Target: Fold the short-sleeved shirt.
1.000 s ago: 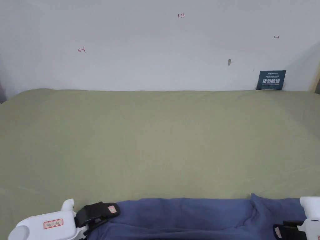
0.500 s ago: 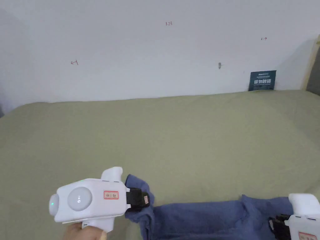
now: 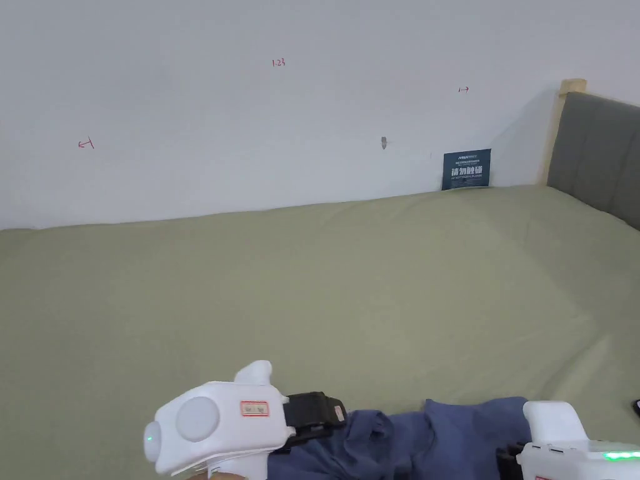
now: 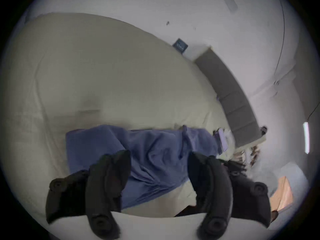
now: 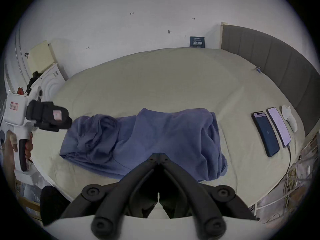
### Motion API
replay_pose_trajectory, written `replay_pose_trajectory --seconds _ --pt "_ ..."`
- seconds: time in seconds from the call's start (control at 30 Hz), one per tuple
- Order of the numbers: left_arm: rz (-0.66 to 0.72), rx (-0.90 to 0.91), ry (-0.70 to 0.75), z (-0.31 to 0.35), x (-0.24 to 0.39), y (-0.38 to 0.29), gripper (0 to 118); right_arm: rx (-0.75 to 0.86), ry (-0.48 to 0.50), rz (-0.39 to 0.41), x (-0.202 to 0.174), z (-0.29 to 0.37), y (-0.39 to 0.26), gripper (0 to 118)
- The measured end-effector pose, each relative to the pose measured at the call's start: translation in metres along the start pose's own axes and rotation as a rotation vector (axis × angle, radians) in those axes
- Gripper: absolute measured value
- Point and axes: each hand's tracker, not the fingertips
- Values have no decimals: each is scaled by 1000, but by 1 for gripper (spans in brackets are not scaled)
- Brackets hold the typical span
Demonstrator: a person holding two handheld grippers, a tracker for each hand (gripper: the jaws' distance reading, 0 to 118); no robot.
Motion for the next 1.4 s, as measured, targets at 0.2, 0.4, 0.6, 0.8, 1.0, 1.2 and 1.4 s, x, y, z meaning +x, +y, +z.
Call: replay_pose_trajectory --seconds 0.2,0.4,0.6,0.8,1.0,1.2,1.4 --pt "38 5 22 -1 -26 -7 7 12 27 -54 3 2 1 0" --pt "50 -143 -81 -75 -6 -43 1 29 19 -50 2 4 1 0" --pt "186 -114 -67 -116 -18 -58 0 18 22 -35 -1 4 -1 0" --pt "134 -136 -83 -83 -9 -44 0 10 23 -8 -5 0 0 0" --pt "-23 -22 -166 18 -37 -5 0 -1 27 6 -7 0 -1 0" --pt "108 -22 -59 65 -119 -2 0 3 30 10 -8 1 -1 0" --pt "213 -36 -165 52 -142 -20 85 1 21 -14 -2 2 -3 0"
